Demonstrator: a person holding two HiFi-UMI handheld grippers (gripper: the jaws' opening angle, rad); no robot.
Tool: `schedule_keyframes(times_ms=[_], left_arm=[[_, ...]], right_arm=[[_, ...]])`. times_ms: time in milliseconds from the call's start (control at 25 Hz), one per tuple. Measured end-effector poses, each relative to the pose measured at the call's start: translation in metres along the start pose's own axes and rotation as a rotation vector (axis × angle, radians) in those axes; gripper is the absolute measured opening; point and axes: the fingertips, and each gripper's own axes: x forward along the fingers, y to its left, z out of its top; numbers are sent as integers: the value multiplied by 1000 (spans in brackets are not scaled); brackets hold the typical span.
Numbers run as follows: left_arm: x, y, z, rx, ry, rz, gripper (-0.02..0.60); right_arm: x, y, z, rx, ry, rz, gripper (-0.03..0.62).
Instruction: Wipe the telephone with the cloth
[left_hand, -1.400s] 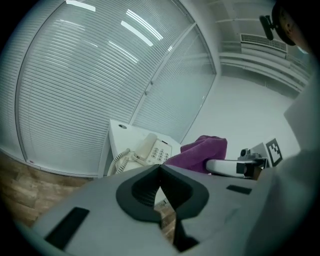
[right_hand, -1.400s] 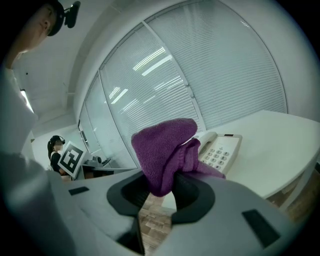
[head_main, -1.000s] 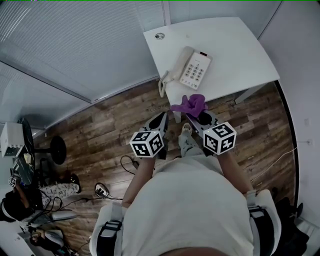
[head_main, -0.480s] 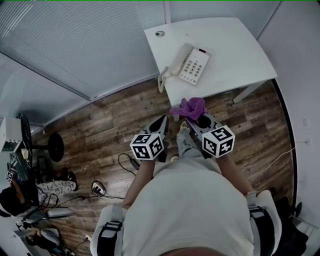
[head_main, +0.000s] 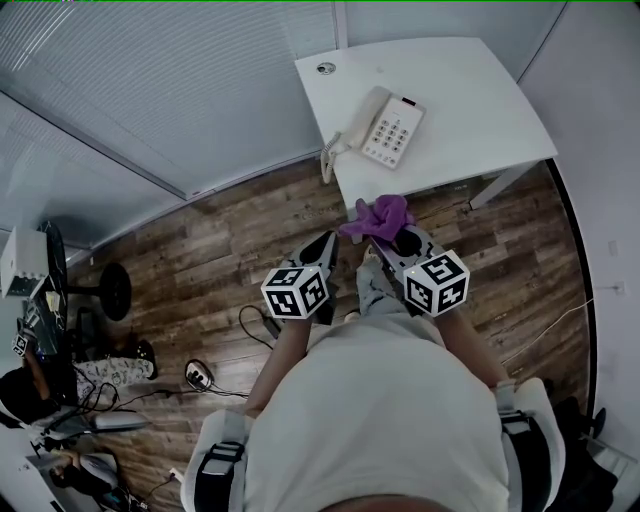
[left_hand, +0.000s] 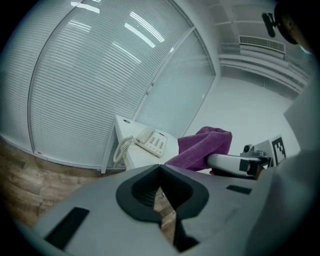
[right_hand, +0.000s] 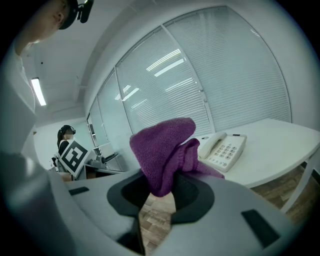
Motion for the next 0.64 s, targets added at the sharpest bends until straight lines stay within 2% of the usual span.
schedule_keyframes(times_ms=[640], left_arm=[[-10,-8,-4,-4,-13,-2,21]], right_arm=[[-2,15,1,-39,6,48,118]])
